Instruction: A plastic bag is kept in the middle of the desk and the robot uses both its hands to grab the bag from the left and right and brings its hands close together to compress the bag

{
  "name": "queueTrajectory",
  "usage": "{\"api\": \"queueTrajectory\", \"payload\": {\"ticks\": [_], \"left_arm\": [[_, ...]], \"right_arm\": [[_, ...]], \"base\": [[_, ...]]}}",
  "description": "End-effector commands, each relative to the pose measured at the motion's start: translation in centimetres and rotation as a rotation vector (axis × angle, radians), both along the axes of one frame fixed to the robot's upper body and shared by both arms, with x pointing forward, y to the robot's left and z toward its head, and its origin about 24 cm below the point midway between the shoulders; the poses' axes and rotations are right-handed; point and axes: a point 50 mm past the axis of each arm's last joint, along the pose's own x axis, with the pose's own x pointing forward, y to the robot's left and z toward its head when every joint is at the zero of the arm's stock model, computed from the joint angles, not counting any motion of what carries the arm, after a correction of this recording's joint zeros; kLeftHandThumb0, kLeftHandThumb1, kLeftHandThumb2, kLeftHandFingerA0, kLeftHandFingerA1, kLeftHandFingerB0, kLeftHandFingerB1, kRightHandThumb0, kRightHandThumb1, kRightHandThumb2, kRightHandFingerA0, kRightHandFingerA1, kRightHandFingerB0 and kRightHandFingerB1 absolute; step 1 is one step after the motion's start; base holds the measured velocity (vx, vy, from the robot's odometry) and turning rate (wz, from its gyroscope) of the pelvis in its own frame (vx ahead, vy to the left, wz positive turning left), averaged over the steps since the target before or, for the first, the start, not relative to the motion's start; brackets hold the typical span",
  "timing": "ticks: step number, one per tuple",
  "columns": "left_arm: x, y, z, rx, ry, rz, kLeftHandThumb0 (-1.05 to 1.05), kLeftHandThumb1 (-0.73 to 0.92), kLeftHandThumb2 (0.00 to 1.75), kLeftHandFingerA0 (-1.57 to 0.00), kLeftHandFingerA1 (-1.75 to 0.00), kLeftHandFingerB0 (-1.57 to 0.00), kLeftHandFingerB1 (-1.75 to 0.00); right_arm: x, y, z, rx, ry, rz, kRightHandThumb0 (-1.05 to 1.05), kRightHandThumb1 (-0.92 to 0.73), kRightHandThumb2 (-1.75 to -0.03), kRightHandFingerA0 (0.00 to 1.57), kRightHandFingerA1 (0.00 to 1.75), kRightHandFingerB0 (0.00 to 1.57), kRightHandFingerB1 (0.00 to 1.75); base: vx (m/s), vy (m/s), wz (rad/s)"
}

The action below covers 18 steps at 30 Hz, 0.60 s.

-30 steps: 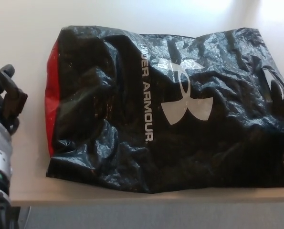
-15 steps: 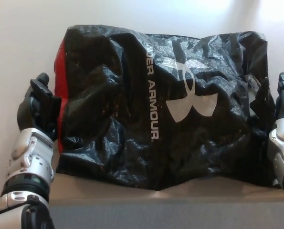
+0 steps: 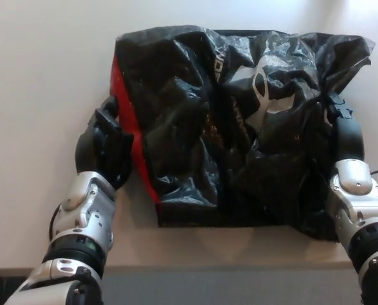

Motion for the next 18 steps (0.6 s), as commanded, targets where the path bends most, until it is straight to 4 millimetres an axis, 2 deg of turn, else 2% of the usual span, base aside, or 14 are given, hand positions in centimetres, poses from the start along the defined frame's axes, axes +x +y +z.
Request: {"api": "queueTrajectory", "payload": {"ticks": [1,2,5,6,7,8,9,10,18], "left_arm": [[0.4,-2.7,2.3,0.227,-0.160,-0.086,-0.78,0.92,1.28,0.00,-0.16,-0.01,-0.18],[0.4,-2.9,2.7,0.249,-0.201,-0.100,-0.80,0.86,1.16,0.00,-0.04,0.00,-0.12],[0.3,-3.1,3.9,0.316,-0.307,-0.115,-0.78,0.87,1.17,0.00,-0.06,0.00,-0.10],[0.3,-3.1,4.2,0.322,-0.321,-0.112,-0.71,0.92,0.97,0.00,-0.03,0.00,-0.14],[0.3,-3.2,4.3,0.325,-0.326,-0.108,-0.71,0.92,0.97,0.00,-0.03,0.00,-0.14],[0.3,-3.2,4.5,0.335,-0.335,-0.107,-0.78,0.87,1.15,0.00,-0.05,0.00,-0.11],[0.2,-3.2,4.6,0.336,-0.346,-0.105,-0.72,0.92,0.97,0.00,-0.04,0.00,-0.15],[0.1,-3.2,4.7,0.337,-0.358,-0.104,-0.79,0.88,1.16,0.00,-0.06,0.00,-0.10],[-1.0,-4.2,4.2,0.334,-0.393,-0.040,-0.77,0.86,1.14,0.00,-0.06,0.00,-0.10]], "right_arm": [[-0.2,5.8,1.4,0.061,-0.121,0.416,-0.88,-0.90,-1.23,0.00,0.14,0.00,0.12],[-0.2,6.2,1.8,0.047,-0.151,0.449,-0.89,-0.88,-1.23,0.00,0.13,0.00,0.13],[-0.2,6.7,3.0,-0.013,-0.220,0.513,-0.96,-0.91,-1.23,0.00,0.07,0.02,0.08],[-0.3,6.9,3.3,-0.010,-0.241,0.526,-0.97,-0.91,-1.22,0.00,0.07,0.01,0.07],[-0.3,7.0,3.4,-0.002,-0.251,0.534,-0.97,-0.91,-1.22,0.00,0.07,0.01,0.07],[-0.3,7.0,3.5,0.001,-0.260,0.539,-0.97,-0.92,-1.23,0.00,0.08,0.00,0.07],[-0.4,7.0,3.7,0.007,-0.270,0.541,-0.94,-0.91,-1.23,0.00,0.10,0.00,0.09],[-0.4,7.1,3.7,0.014,-0.278,0.538,-0.91,-0.91,-1.24,0.00,0.11,0.00,0.11],[-1.2,7.6,3.4,0.000,-0.329,0.561,-0.87,-0.92,-1.24,0.00,0.14,0.00,0.16]], "base": [[0.00,0.000,0.00],[0.00,0.000,0.00],[0.00,0.000,0.00],[0.00,0.000,0.00],[0.00,0.000,0.00],[0.00,0.000,0.00],[0.00,0.000,0.00],[0.00,0.000,0.00],[0.00,0.000,0.00]]}}
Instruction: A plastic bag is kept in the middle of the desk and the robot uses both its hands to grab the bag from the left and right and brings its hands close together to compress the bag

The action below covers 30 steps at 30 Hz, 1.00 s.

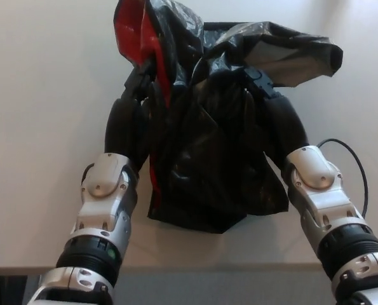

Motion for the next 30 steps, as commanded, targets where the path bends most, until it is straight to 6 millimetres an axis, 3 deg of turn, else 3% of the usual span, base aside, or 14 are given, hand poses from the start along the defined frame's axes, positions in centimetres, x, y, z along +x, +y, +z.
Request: {"api": "queueTrajectory", "payload": {"ticks": [1,18,19,20,21,24,25,26,27,28,30], "left_arm": [[-0.9,-0.7,0.3,0.028,-0.108,0.072,-0.76,0.85,1.14,0.00,-0.05,0.00,-0.09],[-1.3,-0.3,-0.6,0.046,-0.096,0.082,-0.81,0.88,1.17,0.00,-0.03,0.00,-0.06],[-1.3,0.2,-0.7,0.048,-0.075,0.085,-0.71,0.92,0.90,0.00,-0.01,0.00,-0.15],[-1.2,1.0,-0.5,0.079,-0.083,0.117,-0.81,0.92,1.21,0.00,-0.11,-0.08,-0.15],[-0.9,2.6,-0.1,0.116,-0.090,0.148,-0.80,0.86,1.18,0.00,-0.14,-0.07,-0.21],[-0.5,6.3,1.2,0.174,-0.097,0.209,-0.74,0.81,1.18,0.00,-0.24,-0.06,-0.26],[-0.5,7.8,1.9,0.201,-0.112,0.232,-0.75,0.81,1.18,0.00,-0.26,-0.09,-0.27],[-0.6,9.7,2.6,0.216,-0.138,0.270,-0.77,0.92,0.77,-0.04,-0.30,-0.12,-0.24],[-0.8,11.7,3.5,0.242,-0.140,0.308,-0.82,0.79,1.16,-0.10,-0.48,-0.06,-0.41],[-1.0,12.8,3.9,0.256,-0.140,0.323,-0.35,0.52,1.13,-0.01,-0.50,0.00,-0.48],[-1.8,15.2,5.0,0.288,-0.151,0.331,-0.35,0.53,1.13,-0.02,-0.50,0.00,-0.48]], "right_arm": [[-0.8,0.8,0.4,0.000,-0.096,0.098,-0.87,-0.92,-1.24,0.00,0.15,0.00,0.16],[-1.0,0.3,-0.4,0.048,-0.053,0.118,-0.89,-0.90,-1.22,0.00,0.13,0.00,0.12],[-0.8,-0.2,-0.5,0.064,-0.014,0.104,-0.92,-0.89,-1.21,0.00,0.14,0.00,0.09],[-0.5,-1.1,-0.4,0.038,0.009,0.065,-0.87,-0.84,-1.18,0.00,0.19,0.00,0.10],[0.0,-2.7,0.1,0.008,0.007,0.013,-0.85,-0.73,-1.12,0.01,0.25,0.02,0.16],[0.7,-5.7,1.3,-0.002,-0.012,-0.070,-0.85,-0.71,-1.12,0.01,0.22,0.02,0.17],[0.7,-7.0,1.9,-0.024,-0.037,-0.094,-0.89,-0.71,-0.99,0.02,0.22,0.00,0.16],[0.6,-8.9,2.7,-0.054,-0.075,-0.127,-0.87,-0.77,-1.16,0.00,0.22,0.00,0.14],[0.3,-10.6,3.4,-0.070,-0.105,-0.152,-0.84,-0.76,-1.15,0.00,0.26,0.01,0.17],[0.0,-11.5,3.8,-0.078,-0.118,-0.164,-0.88,-0.77,-1.13,0.03,0.31,0.10,0.18],[-0.6,-13.3,4.5,-0.123,-0.153,-0.196,-0.88,-0.77,-1.12,0.00,0.40,0.13,0.24]], "base": [[0.00,0.000,0.00],[0.00,0.000,0.00],[0.00,0.000,0.00],[0.00,0.000,0.00],[0.00,0.000,0.00],[0.00,0.000,0.00],[0.00,0.000,0.00],[0.00,0.000,0.00],[0.00,0.000,0.00],[0.00,0.000,0.00],[0.00,0.000,0.00]]}}
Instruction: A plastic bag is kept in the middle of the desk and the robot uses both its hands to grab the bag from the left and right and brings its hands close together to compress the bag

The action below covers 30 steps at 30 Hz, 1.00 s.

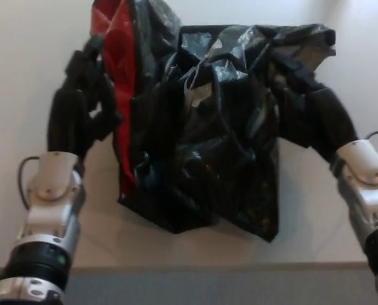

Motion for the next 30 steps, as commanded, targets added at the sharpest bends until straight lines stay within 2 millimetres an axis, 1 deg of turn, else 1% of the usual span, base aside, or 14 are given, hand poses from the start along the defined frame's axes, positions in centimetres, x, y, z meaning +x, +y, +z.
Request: {"api": "queueTrajectory", "payload": {"ticks": [1,2,4,5,6,13,18,20,22,23,25,26,29,30], "left_arm": [[-1.6,5.8,1.6,0.053,0.046,0.058,-0.80,0.92,0.73,-0.22,-0.38,-0.15,-0.28],[-2.1,6.8,2.0,0.065,0.041,0.074,-0.79,0.92,0.75,-0.29,-0.42,-0.20,-0.31],[-2.7,7.9,2.6,0.077,0.032,0.088,-0.80,0.92,0.74,-0.37,-0.45,-0.27,-0.33],[-2.9,8.4,2.8,0.083,0.028,0.087,-0.80,0.91,0.77,-0.43,-0.50,-0.31,-0.37],[-3.7,9.5,3.4,0.109,0.029,0.085,-0.77,0.92,0.77,-0.45,-0.52,-0.31,-0.38],[-7.4,11.3,4.7,0.144,0.021,0.075,-0.74,0.92,0.74,-0.47,-0.57,-0.31,-0.38],[-10.9,10.3,4.7,0.200,-0.086,0.080,-0.78,0.92,0.70,-0.36,-0.50,-0.26,-0.34],[-13.6,9.1,4.6,0.212,-0.189,0.073,-0.75,0.92,0.77,-0.20,-0.44,-0.18,-0.33],[-16.0,7.8,4.2,0.198,-0.256,0.083,-0.34,0.55,1.15,-0.02,-0.51,0.00,-0.49],[-17.5,7.1,3.8,0.185,-0.273,0.085,-0.84,0.82,1.17,-0.06,-0.47,-0.05,-0.39],[-20.9,6.1,2.5,0.158,-0.242,0.082,-0.76,0.80,1.04,-0.09,-0.48,-0.04,-0.31],[-21.8,5.9,2.2,0.139,-0.229,0.083,-0.73,0.92,0.76,-0.06,-0.35,-0.07,-0.26],[-23.6,5.3,0.8,0.077,-0.235,0.122,-0.67,0.75,1.11,-0.02,-0.46,-0.06,-0.37],[-24.3,5.1,0.0,0.056,-0.227,0.143,-0.71,0.92,0.75,-0.11,-0.37,-0.10,-0.28]], "right_arm": [[-1.4,-4.8,1.4,-0.053,-0.040,-0.086,-0.76,-0.71,-1.10,0.07,0.47,0.01,0.34],[-1.9,-5.6,1.6,-0.073,-0.058,-0.095,-0.77,-0.92,-0.68,0.17,0.35,0.11,0.26],[-2.4,-6.5,2.1,-0.094,-0.081,-0.107,-0.36,-0.52,-1.11,0.01,0.49,0.00,0.48],[-2.6,-6.9,2.3,-0.101,-0.087,-0.111,-0.80,-0.74,-1.01,0.15,0.46,0.10,0.40],[-3.3,-7.8,2.8,-0.123,-0.102,-0.119,-0.78,-0.92,-0.70,0.25,0.39,0.17,0.30],[-5.7,-9.3,3.9,-0.165,-0.161,-0.136,-0.76,-0.92,-0.68,0.34,0.40,0.27,0.32],[-8.7,-8.9,4.4,-0.179,-0.339,-0.205,-0.76,-0.89,-0.67,0.20,0.40,0.16,0.30],[-11.1,-7.9,4.3,-0.195,-0.479,-0.226,-0.75,-0.67,-1.05,0.04,0.46,0.04,0.30],[-13.9,-7.1,3.6,-0.200,-0.537,-0.233,-0.74,-0.84,-0.67,0.07,0.32,0.09,0.22],[-15.6,-6.6,3.1,-0.204,-0.544,-0.231,-0.76,-0.84,-0.65,0.06,0.33,0.07,0.26],[-19.6,-5.8,0.9,-0.209,-0.489,-0.235,-0.75,-0.63,-1.01,0.02,0.34,0.02,0.24],[-20.7,-5.6,0.2,-0.216,-0.475,-0.245,-0.66,-0.82,-0.63,0.03,0.31,0.00,0.22],[-22.7,-5.4,-1.5,-0.227,-0.426,-0.251,-0.71,-0.61,-0.97,0.00,0.24,0.00,0.18],[-23.3,-5.3,-2.1,-0.241,-0.392,-0.236,-0.74,-0.63,-0.96,0.00,0.18,0.00,0.14]], "base": [[0.00,0.000,0.00],[0.00,0.000,0.00],[0.00,0.000,0.00],[0.00,0.000,0.00],[0.00,0.000,0.00],[0.00,0.000,0.00],[0.00,0.000,0.00],[0.00,0.000,0.00],[0.00,0.000,0.00],[0.00,0.000,0.00],[0.00,0.000,0.00],[0.00,0.000,0.00],[0.00,0.000,0.00],[0.00,0.000,0.00]]}}
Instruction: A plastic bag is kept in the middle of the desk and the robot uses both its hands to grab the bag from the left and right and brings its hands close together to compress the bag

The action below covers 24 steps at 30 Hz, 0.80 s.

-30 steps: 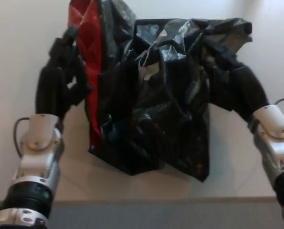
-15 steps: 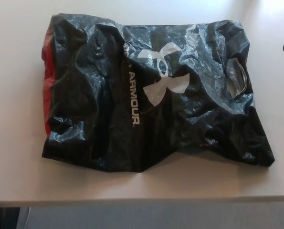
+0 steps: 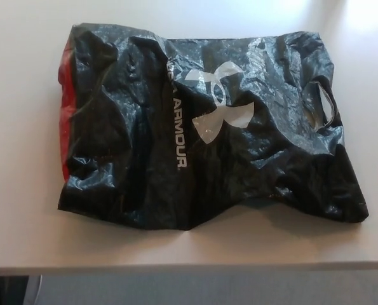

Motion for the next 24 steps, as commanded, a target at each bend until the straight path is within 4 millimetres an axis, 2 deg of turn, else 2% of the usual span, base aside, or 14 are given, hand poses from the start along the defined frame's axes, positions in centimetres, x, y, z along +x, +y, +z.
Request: {"api": "queueTrajectory", "payload": {"ticks": [1,5,6,7,11,12,13,14,15,16,17,18,19,24], "left_arm": [[-7.7,-2.2,-0.7,-0.081,-0.191,0.062,-0.71,0.92,0.75,-0.11,-0.37,-0.10,-0.28],[-10.2,-2.5,-3.4,-0.082,-0.088,0.084,-0.72,0.92,0.73,-0.07,-0.33,-0.09,-0.26],[-10.8,-2.2,-3.7,-0.065,-0.071,0.090,-0.69,0.71,1.10,0.00,-0.45,-0.08,-0.38],[-11.1,-2.1,-3.9,-0.061,-0.067,0.095,-0.68,0.69,1.08,0.00,-0.46,-0.06,-0.39],[-11.8,-2.0,-4.0,-0.036,-0.074,0.078,-0.74,0.69,1.04,0.00,-0.36,-0.05,-0.26],[-12.0,-2.1,-4.1,-0.022,-0.073,0.077,-0.63,0.85,0.72,-0.05,-0.28,-0.04,-0.17],[-12.1,-2.1,-4.1,-0.015,-0.070,0.077,-0.65,0.90,0.72,-0.04,-0.27,-0.04,-0.18],[-12.2,-2.3,-4.1,-0.007,-0.065,0.075,-0.70,0.70,1.07,0.00,-0.34,-0.02,-0.27],[-12.3,-2.5,-4.2,-0.008,-0.066,0.071,-0.70,0.70,1.07,0.00,-0.34,-0.02,-0.27],[-12.3,-2.6,-4.6,-0.004,-0.053,0.066,-0.64,0.89,0.73,-0.02,-0.22,-0.04,-0.15],[-12.5,-2.6,-4.6,0.005,-0.045,0.064,-0.61,0.91,0.72,-0.02,-0.23,-0.02,-0.15],[-12.6,-2.7,-4.6,0.010,-0.043,0.060,-0.61,0.90,0.72,-0.02,-0.23,-0.02,-0.15],[-12.4,-2.8,-4.7,0.009,-0.052,0.054,-0.69,0.70,1.05,0.00,-0.32,0.00,-0.26],[-11.5,-2.9,-4.7,0.003,-0.062,0.035,-0.73,0.73,1.08,0.00,-0.32,0.00,-0.27]], "right_arm": [[-8.5,1.4,-1.5,-0.103,-0.118,-0.052,-0.74,-0.63,-0.96,0.00,0.18,0.00,0.14],[-10.9,1.8,-3.4,-0.166,-0.019,-0.026,-0.62,-0.74,-0.84,0.00,0.07,0.00,0.14],[-11.4,2.1,-4.1,-0.130,0.030,0.007,-0.78,-0.63,-0.96,0.00,0.19,0.00,0.21],[-11.6,2.1,-4.5,-0.097,0.064,0.031,-0.88,-0.64,-0.93,0.00,0.10,0.00,0.07],[-11.4,2.3,-5.2,-0.077,0.083,0.038,-0.92,-0.66,-0.94,0.00,0.05,0.00,0.00],[-11.3,2.3,-5.3,-0.086,0.082,0.031,-0.91,-0.67,-0.96,0.00,0.06,0.00,0.01],[-11.2,2.3,-5.3,-0.089,0.083,0.030,-0.91,-0.68,-0.95,0.00,0.05,0.00,0.00],[-11.2,2.3,-5.4,-0.095,0.082,0.021,-0.86,-0.66,-0.95,0.00,0.09,0.00,0.06],[-11.1,2.3,-5.5,-0.098,0.080,0.008,-0.86,-0.66,-0.95,0.00,0.09,0.00,0.06],[-10.9,2.2,-5.6,-0.101,0.077,-0.004,-0.86,-0.67,-0.97,0.00,0.11,0.00,0.07],[-10.9,2.3,-5.7,-0.103,0.081,-0.003,-0.87,-0.68,-0.98,0.00,0.10,0.00,0.06],[-10.8,2.3,-5.8,-0.105,0.079,-0.002,-0.87,-0.68,-0.97,0.00,0.10,0.00,0.07],[-10.5,2.3,-5.9,-0.109,0.072,-0.005,-0.86,-0.69,-0.98,0.00,0.11,0.00,0.08],[-9.9,2.3,-6.6,-0.156,0.057,-0.020,-0.82,-0.71,-1.01,0.00,0.17,0.00,0.15]], "base": [[0.00,0.000,0.00],[0.00,0.000,0.00],[0.00,0.000,0.00],[0.00,0.000,0.00],[0.00,0.000,0.00],[0.00,0.000,0.00],[0.00,0.000,0.00],[0.00,0.000,0.00],[0.00,0.000,0.00],[0.00,0.000,0.00],[0.00,0.000,0.00],[0.00,0.000,0.00],[0.00,0.000,0.00],[0.00,0.000,0.00]]}}
